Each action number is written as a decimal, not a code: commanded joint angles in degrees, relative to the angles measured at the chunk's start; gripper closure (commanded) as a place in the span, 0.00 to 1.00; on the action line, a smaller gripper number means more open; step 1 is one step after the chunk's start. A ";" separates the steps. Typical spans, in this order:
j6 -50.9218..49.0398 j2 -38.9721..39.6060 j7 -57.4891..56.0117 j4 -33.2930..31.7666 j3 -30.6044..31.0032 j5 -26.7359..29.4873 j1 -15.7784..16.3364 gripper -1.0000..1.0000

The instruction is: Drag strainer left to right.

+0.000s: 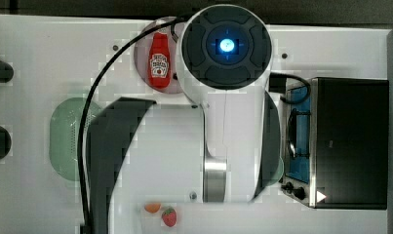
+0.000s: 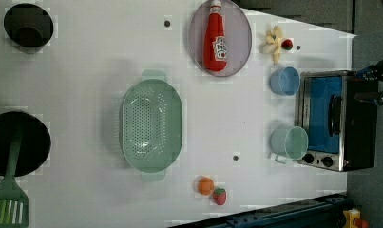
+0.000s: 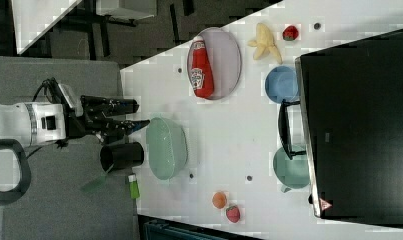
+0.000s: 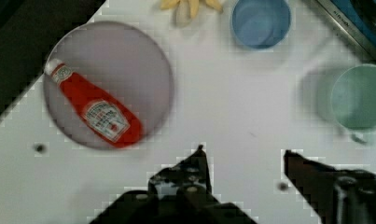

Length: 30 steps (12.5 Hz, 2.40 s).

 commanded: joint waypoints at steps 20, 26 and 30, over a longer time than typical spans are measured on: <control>15.51 12.39 60.04 -10.16 31.82 -1.37 2.63 0.00; 32.04 26.08 74.85 -13.17 31.43 -2.94 3.59 0.00; 42.86 32.03 76.72 -15.32 30.49 -7.16 3.67 0.00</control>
